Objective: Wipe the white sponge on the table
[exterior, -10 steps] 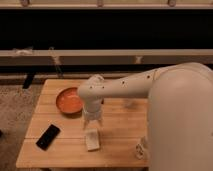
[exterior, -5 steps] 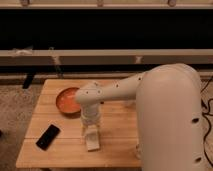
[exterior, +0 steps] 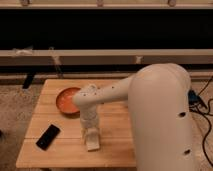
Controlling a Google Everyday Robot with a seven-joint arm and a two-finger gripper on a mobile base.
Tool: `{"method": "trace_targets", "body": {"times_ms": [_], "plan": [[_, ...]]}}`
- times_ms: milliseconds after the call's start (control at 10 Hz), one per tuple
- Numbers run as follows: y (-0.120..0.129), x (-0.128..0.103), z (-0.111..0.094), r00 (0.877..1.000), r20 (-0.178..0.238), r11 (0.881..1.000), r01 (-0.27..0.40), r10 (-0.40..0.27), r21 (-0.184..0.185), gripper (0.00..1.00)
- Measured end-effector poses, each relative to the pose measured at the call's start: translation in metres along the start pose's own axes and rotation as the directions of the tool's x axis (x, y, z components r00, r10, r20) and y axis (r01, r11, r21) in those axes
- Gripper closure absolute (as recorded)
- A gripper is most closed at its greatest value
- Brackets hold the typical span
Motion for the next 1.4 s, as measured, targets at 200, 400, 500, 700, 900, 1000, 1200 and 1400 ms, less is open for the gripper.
{"method": "trace_targets", "body": {"times_ms": [200, 400, 500, 700, 900, 1000, 1200, 1400], "plan": [[0.001, 0.0, 0.005, 1.0, -0.014, 1.0, 0.004, -0.004, 0.017, 0.68], [-0.001, 0.0, 0.007, 1.0, -0.024, 0.999, -0.006, 0.007, 0.037, 0.87], [-0.002, 0.0, 0.008, 0.999, -0.031, 0.999, -0.014, 0.016, 0.049, 0.95], [-0.004, -0.001, 0.008, 0.999, -0.032, 0.998, -0.018, 0.02, 0.055, 1.0], [-0.006, -0.001, 0.008, 0.999, -0.031, 0.998, -0.02, 0.022, 0.056, 1.0], [-0.006, -0.001, 0.008, 0.999, -0.031, 0.998, -0.02, 0.022, 0.056, 1.0], [-0.021, -0.006, 0.0, 0.997, 0.0, 0.995, -0.075, 0.075, 0.059, 1.0], [-0.046, -0.021, -0.016, 0.988, 0.042, 0.988, -0.149, 0.147, 0.049, 1.0]]}}
